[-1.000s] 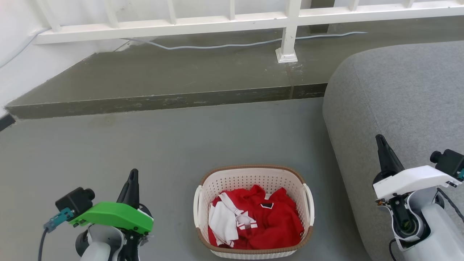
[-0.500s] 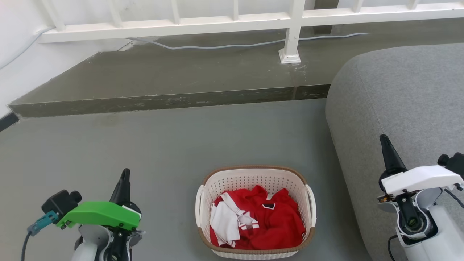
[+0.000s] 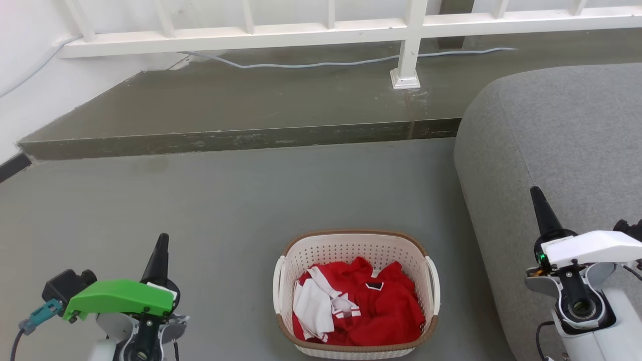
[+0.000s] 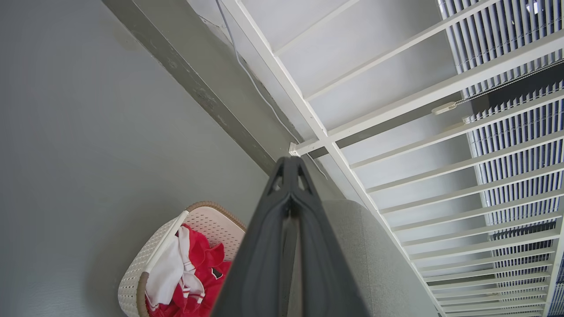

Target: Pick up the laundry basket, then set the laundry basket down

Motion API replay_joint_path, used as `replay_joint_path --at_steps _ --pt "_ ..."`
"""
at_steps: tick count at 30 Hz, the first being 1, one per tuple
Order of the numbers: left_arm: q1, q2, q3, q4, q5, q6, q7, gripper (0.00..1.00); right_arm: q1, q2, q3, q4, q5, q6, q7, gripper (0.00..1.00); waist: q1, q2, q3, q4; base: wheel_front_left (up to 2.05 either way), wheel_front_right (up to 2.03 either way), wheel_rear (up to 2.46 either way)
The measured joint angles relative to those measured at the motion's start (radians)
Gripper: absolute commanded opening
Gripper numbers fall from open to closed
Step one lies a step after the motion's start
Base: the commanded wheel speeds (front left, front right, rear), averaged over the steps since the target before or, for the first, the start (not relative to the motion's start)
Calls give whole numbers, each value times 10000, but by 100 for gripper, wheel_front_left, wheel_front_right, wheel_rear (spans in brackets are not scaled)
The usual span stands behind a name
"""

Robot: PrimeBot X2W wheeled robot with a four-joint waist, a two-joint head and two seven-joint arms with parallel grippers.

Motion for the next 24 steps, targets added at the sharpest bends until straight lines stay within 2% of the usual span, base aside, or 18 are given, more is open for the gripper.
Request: replay_joint_path --at_steps 24 --pt "88 -31 1083 -159 -2585 -395 842 0 108 520 -1104 -71 2644 351 863 0 0 0 -31 200 0 0 0"
